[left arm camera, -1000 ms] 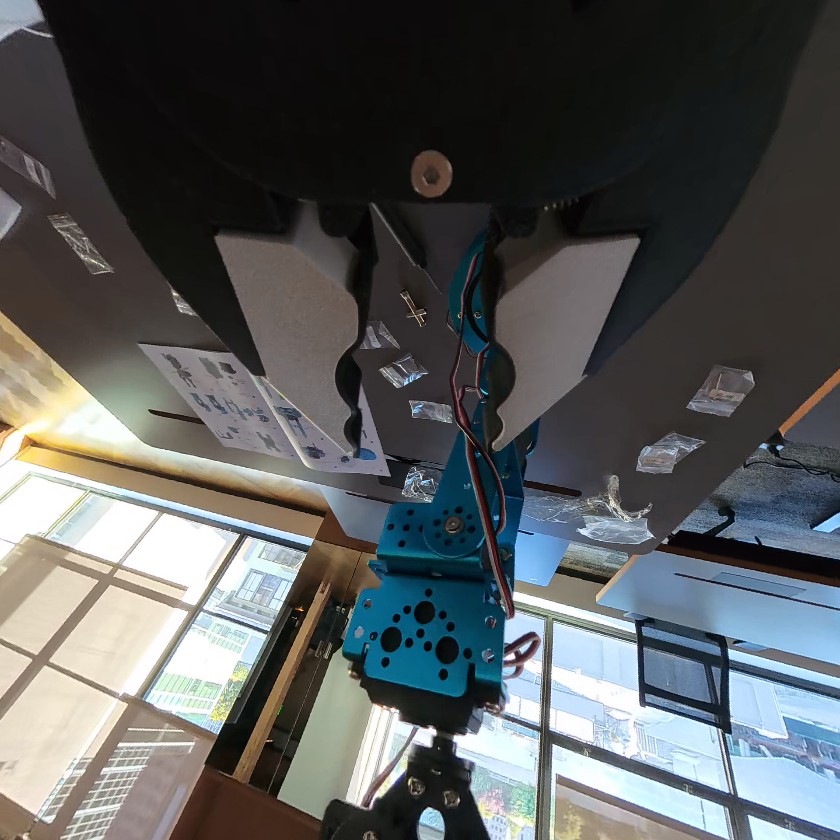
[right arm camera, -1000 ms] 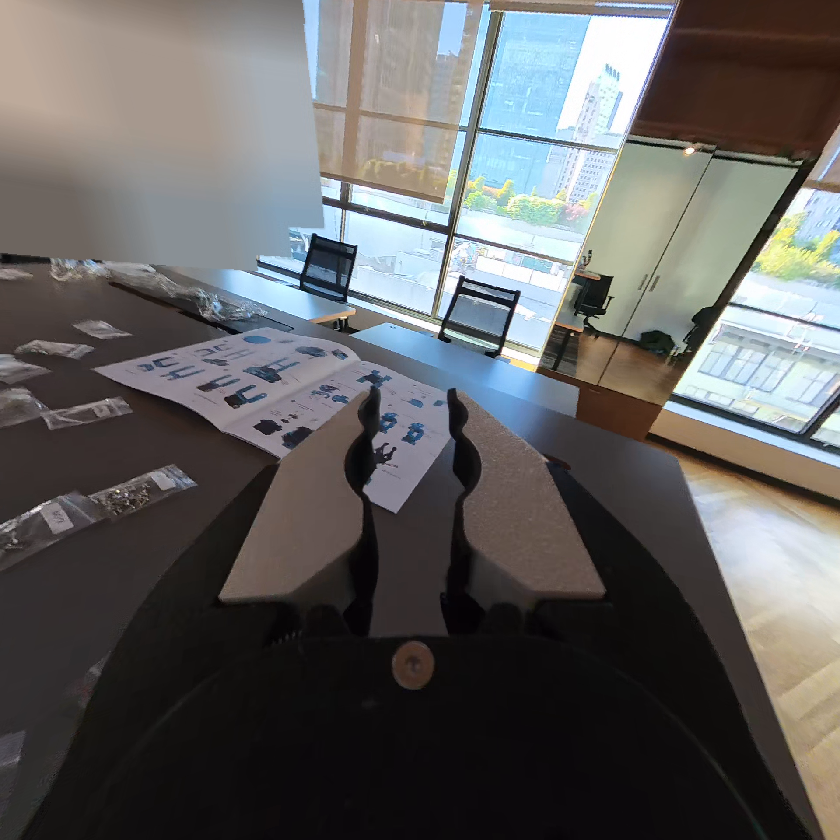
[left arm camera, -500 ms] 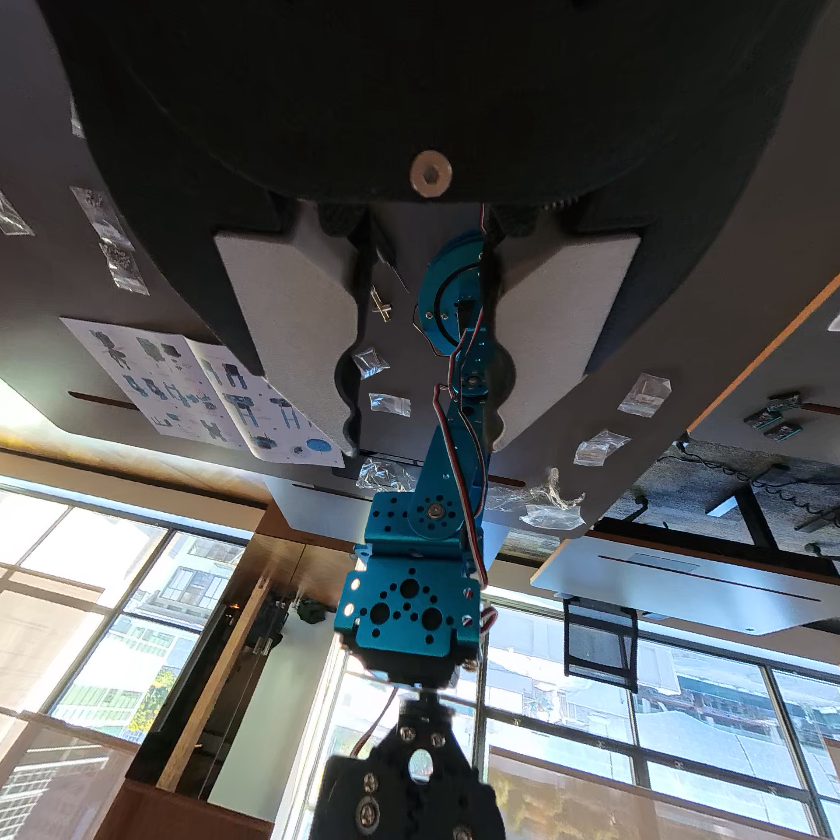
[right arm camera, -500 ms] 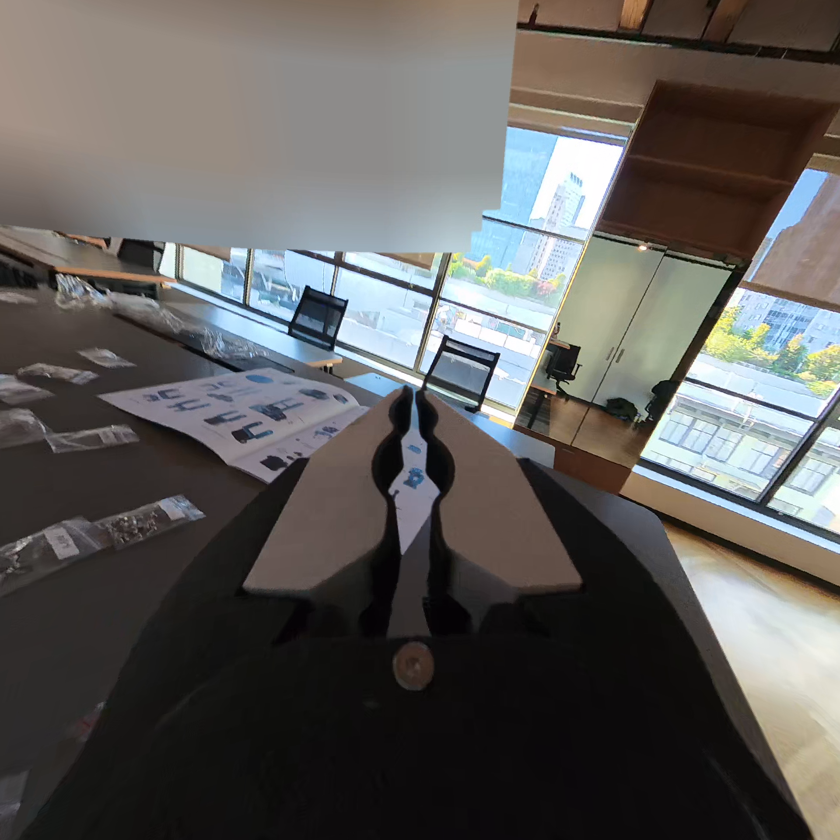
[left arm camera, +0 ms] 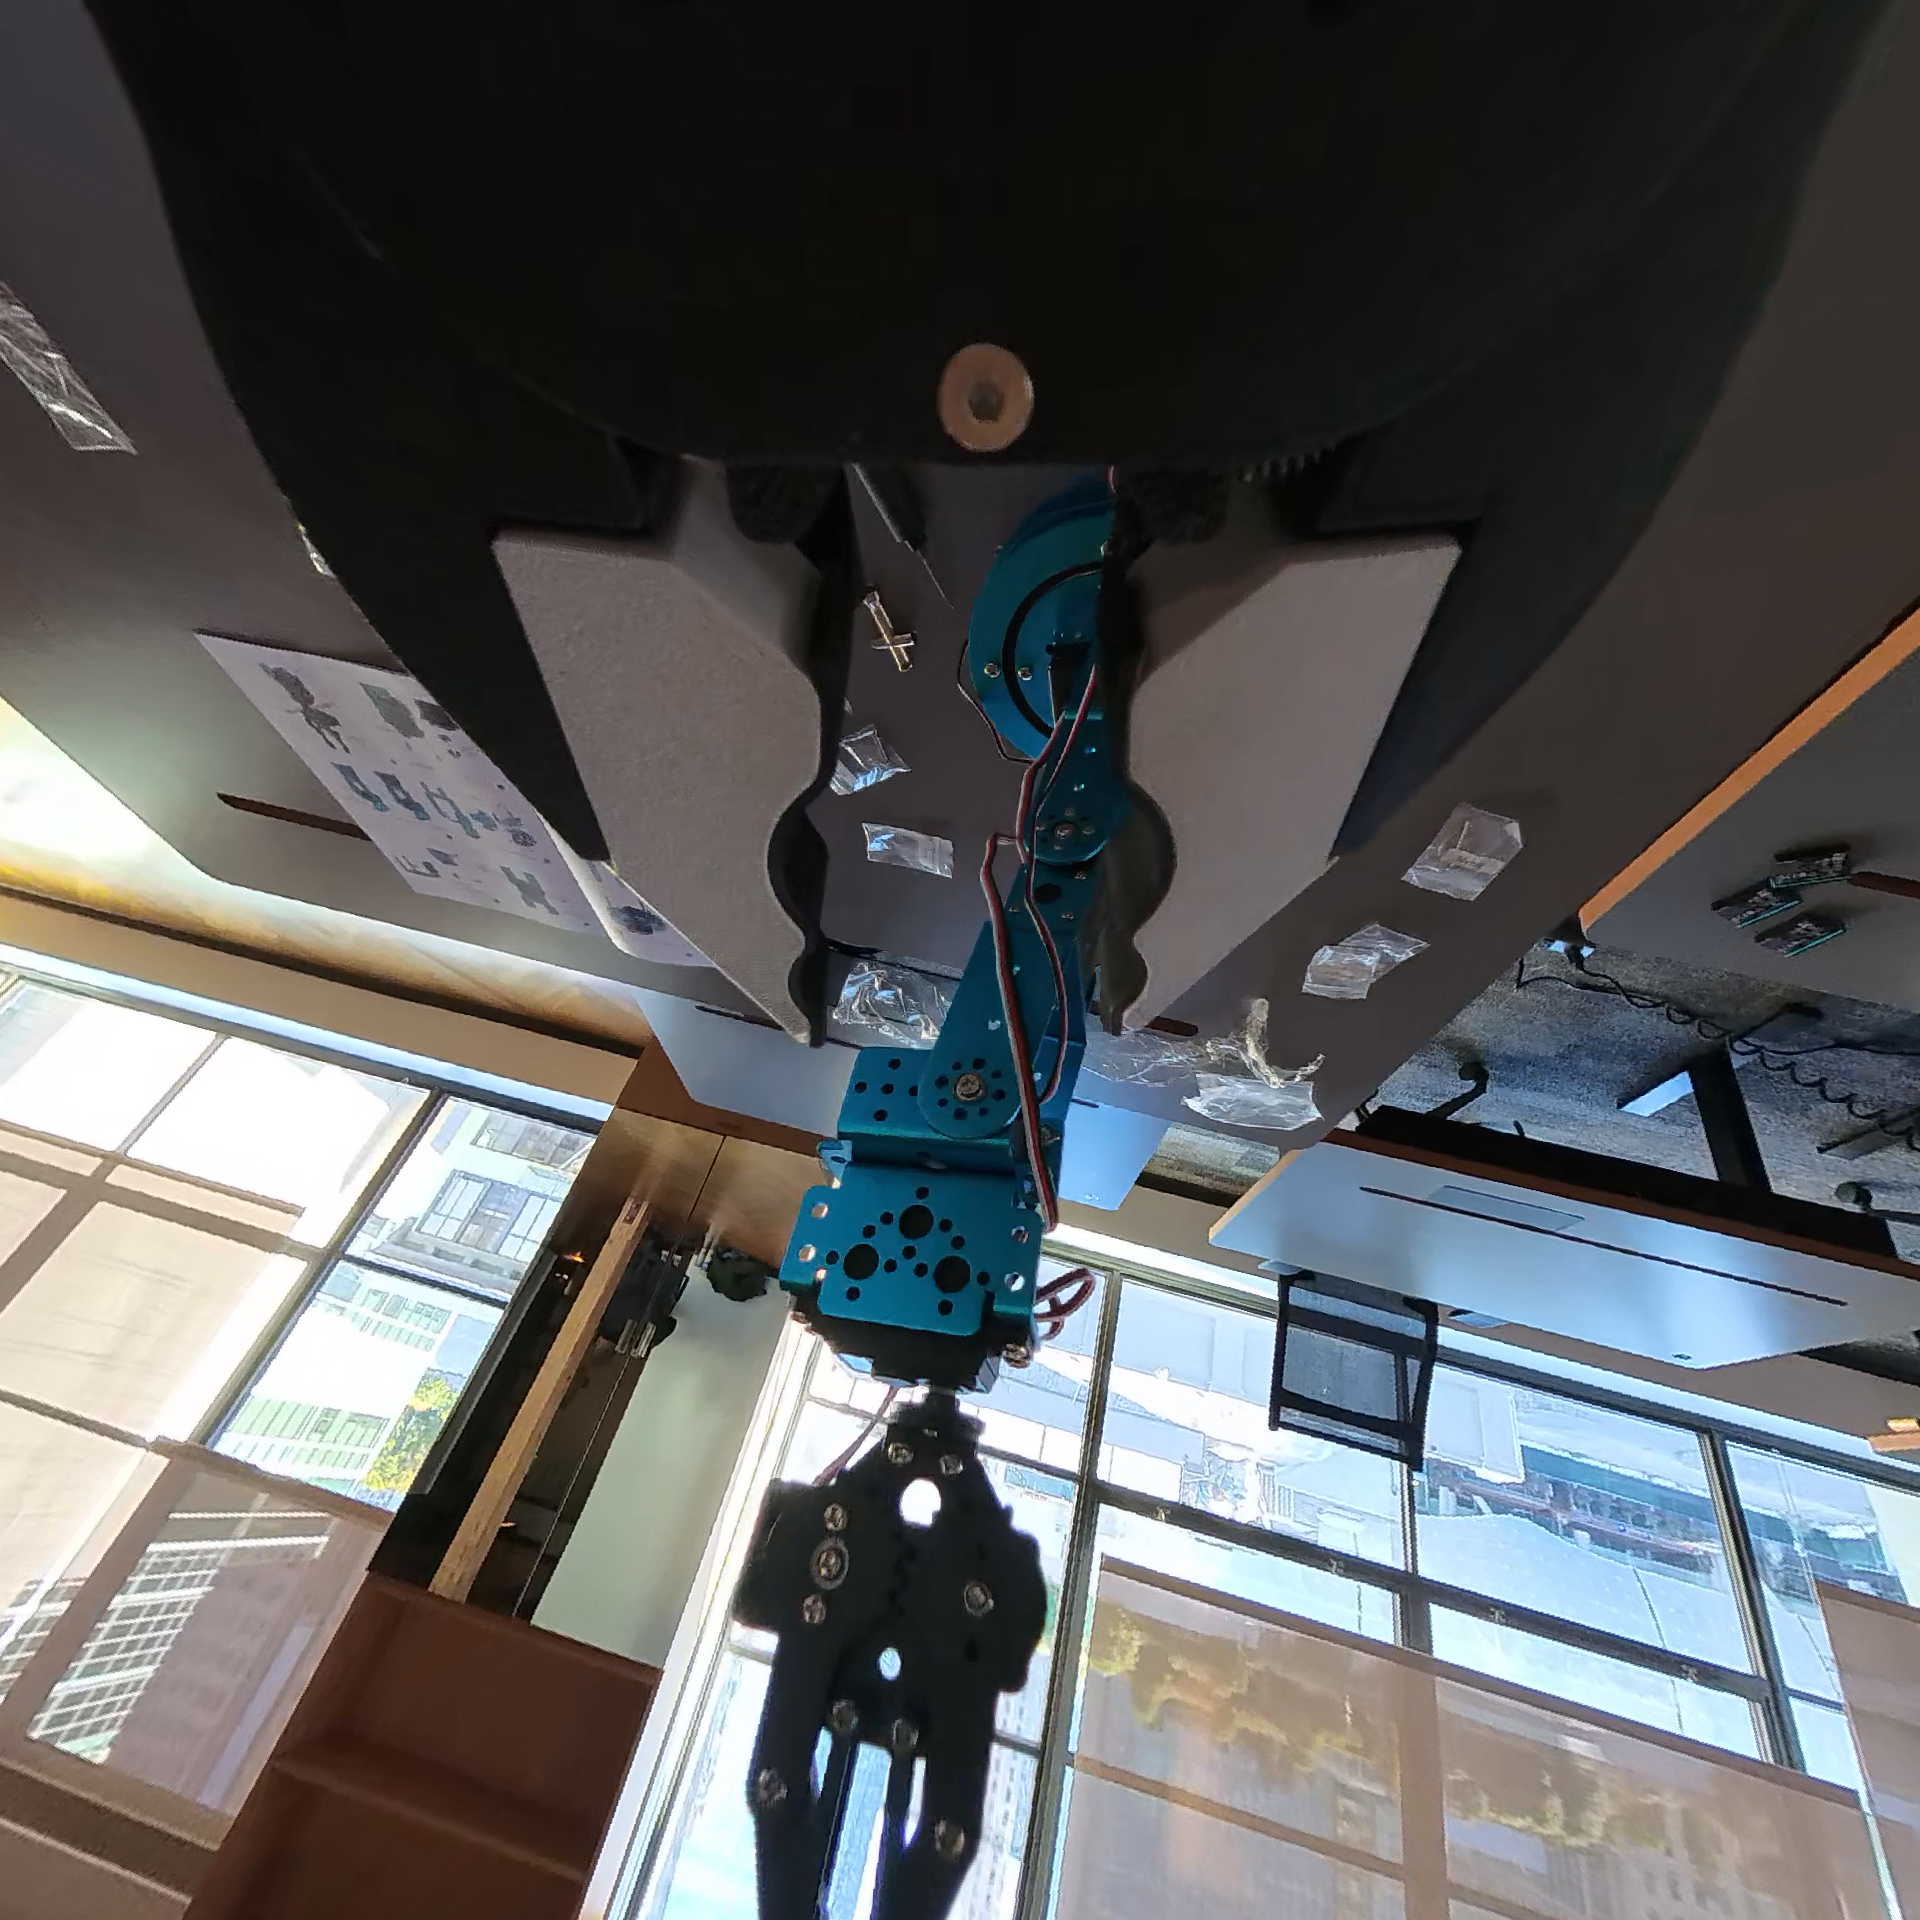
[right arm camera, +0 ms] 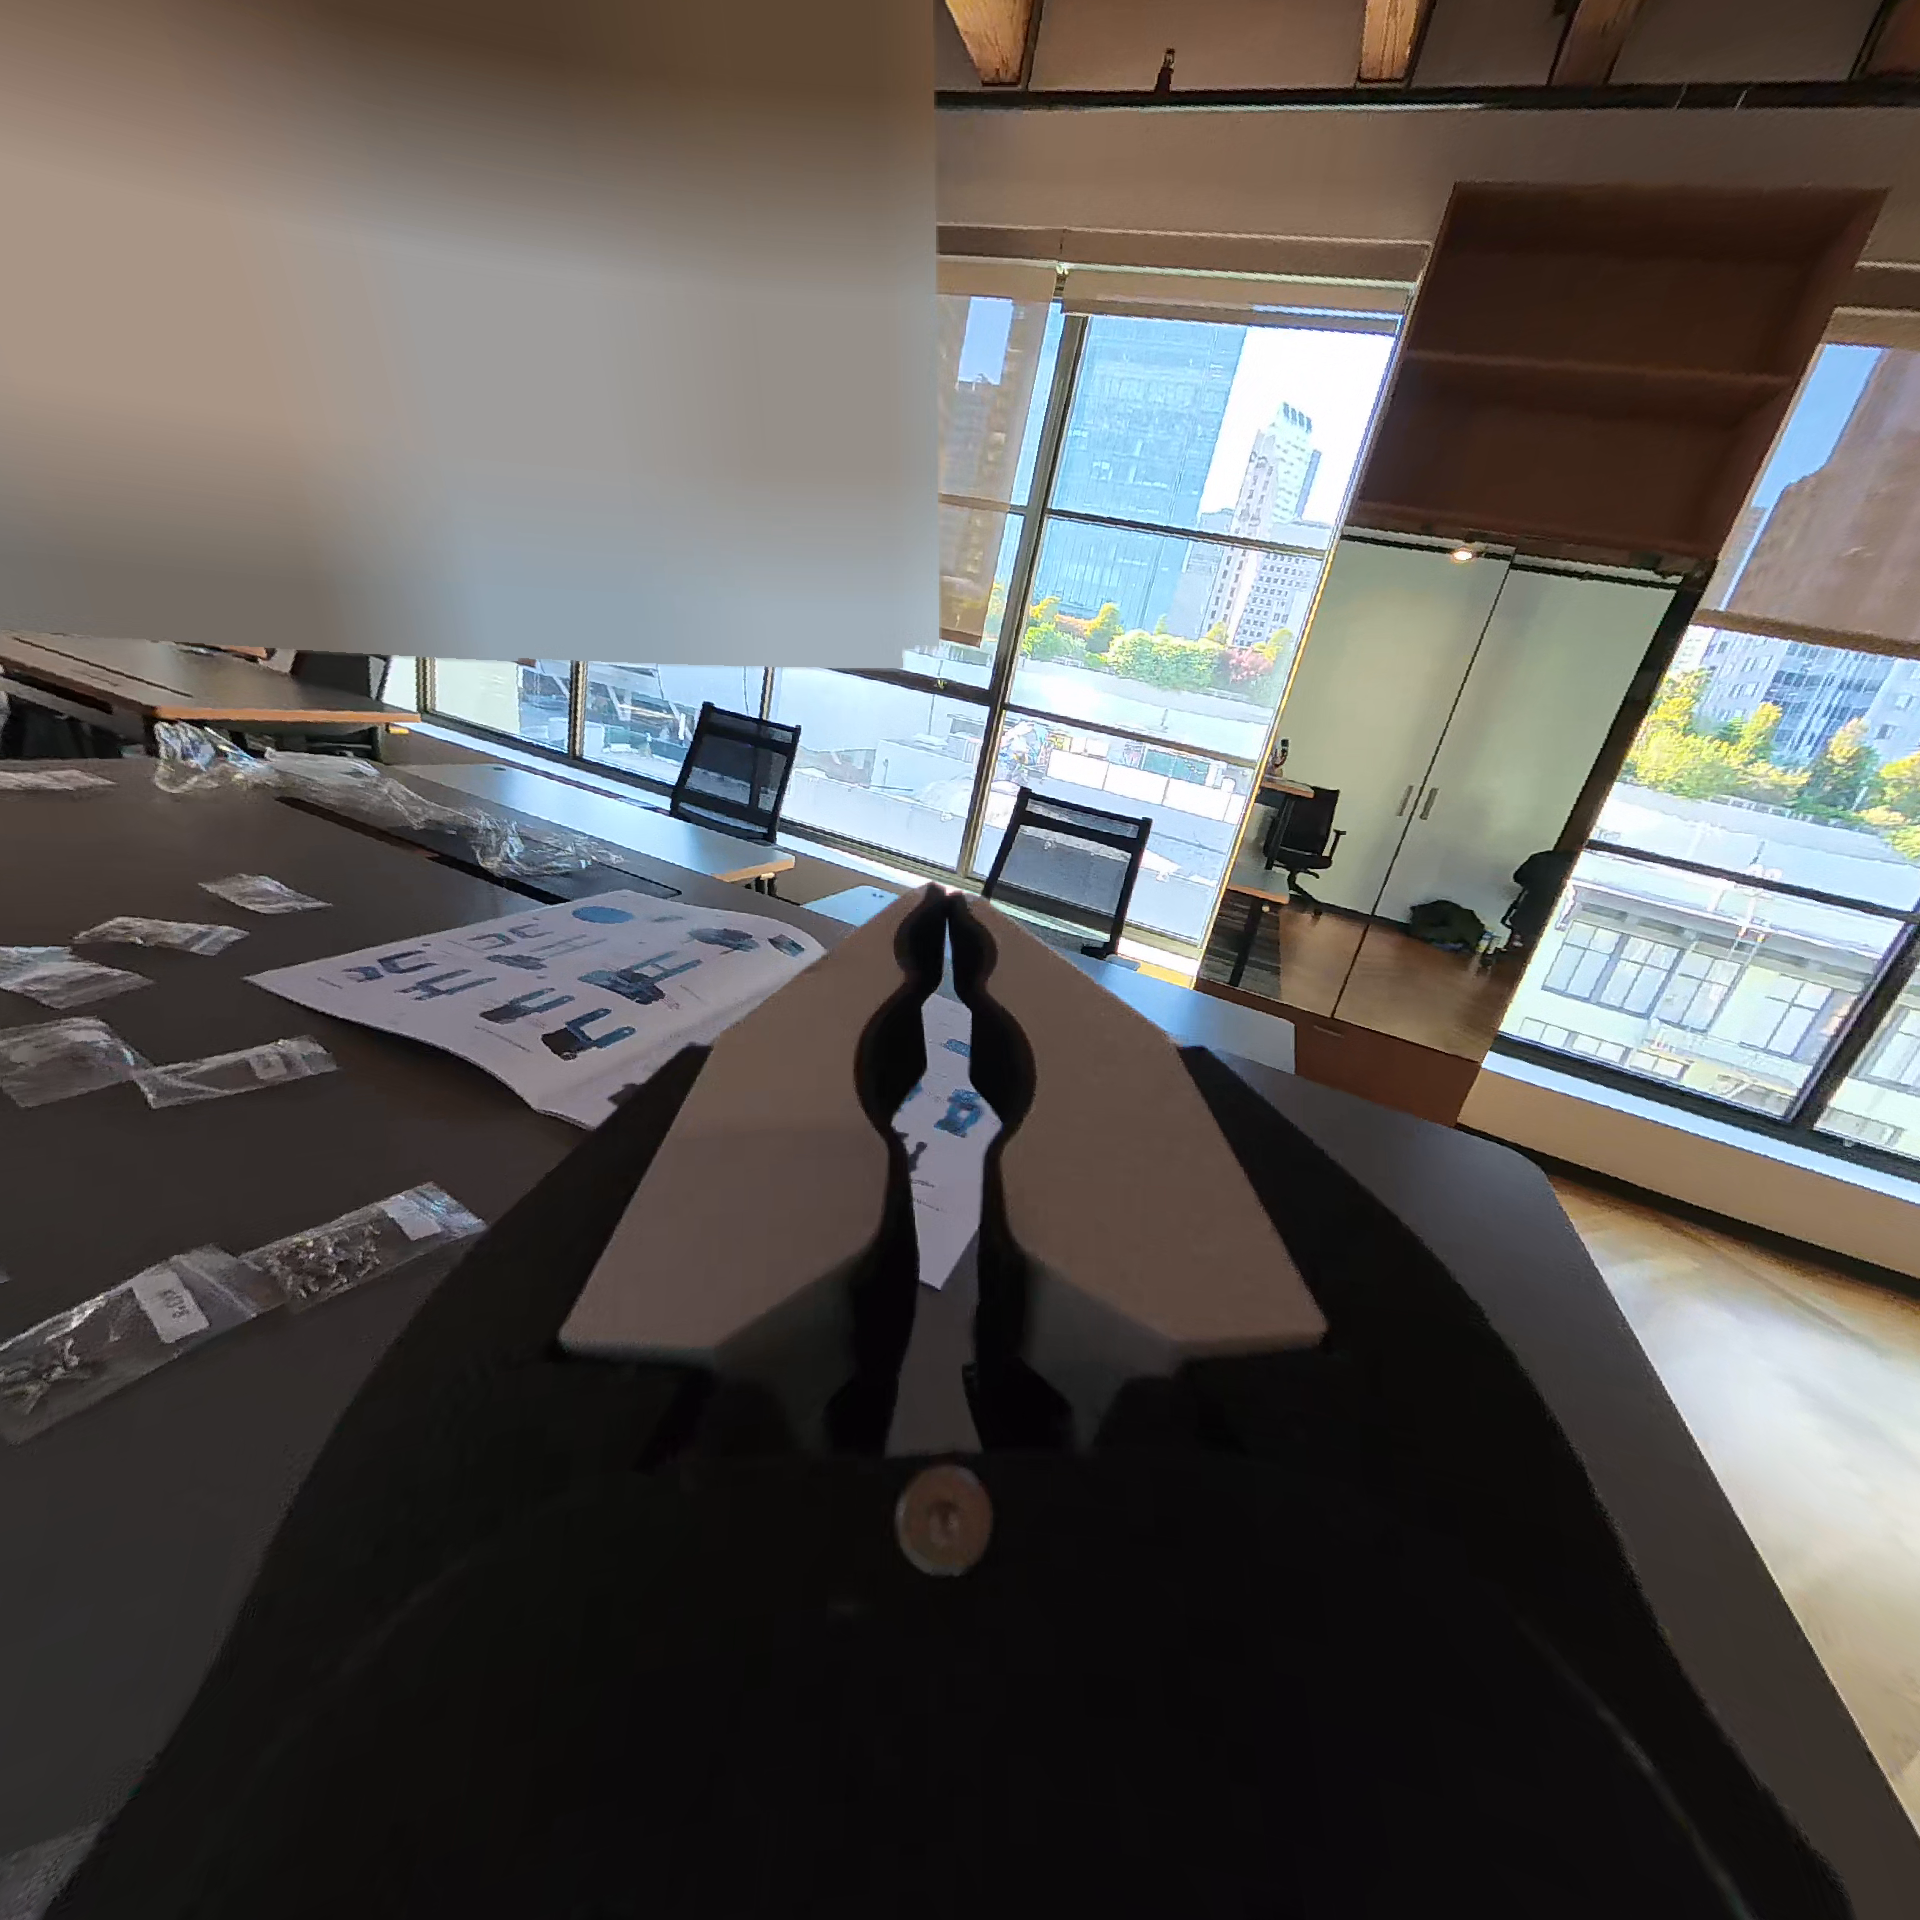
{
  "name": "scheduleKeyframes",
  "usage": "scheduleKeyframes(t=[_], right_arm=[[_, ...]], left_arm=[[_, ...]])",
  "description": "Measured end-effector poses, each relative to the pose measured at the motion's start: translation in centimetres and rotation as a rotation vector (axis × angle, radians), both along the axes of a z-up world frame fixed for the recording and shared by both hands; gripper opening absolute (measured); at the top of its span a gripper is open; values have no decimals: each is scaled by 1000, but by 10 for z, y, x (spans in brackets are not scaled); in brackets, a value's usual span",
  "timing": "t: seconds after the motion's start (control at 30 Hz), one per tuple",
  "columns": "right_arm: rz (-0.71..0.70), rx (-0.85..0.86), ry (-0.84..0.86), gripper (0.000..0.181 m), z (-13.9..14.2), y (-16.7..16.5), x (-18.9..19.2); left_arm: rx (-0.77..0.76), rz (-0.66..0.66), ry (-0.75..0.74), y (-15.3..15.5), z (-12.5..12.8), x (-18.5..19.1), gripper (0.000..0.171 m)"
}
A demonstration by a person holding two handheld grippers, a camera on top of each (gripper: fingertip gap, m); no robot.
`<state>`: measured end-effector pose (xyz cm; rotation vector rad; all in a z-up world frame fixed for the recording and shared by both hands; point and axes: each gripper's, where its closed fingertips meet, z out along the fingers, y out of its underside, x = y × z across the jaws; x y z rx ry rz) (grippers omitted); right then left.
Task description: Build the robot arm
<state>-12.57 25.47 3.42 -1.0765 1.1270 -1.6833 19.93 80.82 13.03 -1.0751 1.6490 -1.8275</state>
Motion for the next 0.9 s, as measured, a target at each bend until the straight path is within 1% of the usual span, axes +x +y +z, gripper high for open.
scheduleKeyframes(t=[0.13, 0.27, 0.4, 0.53, 0.63, 0.73, 0.9], right_arm=[[16, -25, -17, 0, 7, 8, -2], [-36, -90, 18, 0, 7, 6, -6], [-33, -120, 2, 0, 12, 11, -8], [-20, -113, -17, 0, 16, 15, -6], [-40, -150, -10, 0, 14, 15, -7], [-59, -162, 18, 0, 8, 12, -6], [-58, -153, 9, 0, 8, 10, -9]], left_arm=[[-13, 9, -10, 8, 5, -7, 50], [-42, 3, -28, 12, 13, -14, 50], [-60, -12, -42, 13, 16, -20, 49], [-16, -16, -48, 20, 12, -24, 48], [2, -7, -50, 25, 10, -26, 48], [18, -2, -56, 27, 11, -28, 47], [52, 5, -71, 28, 16, -33, 46]])
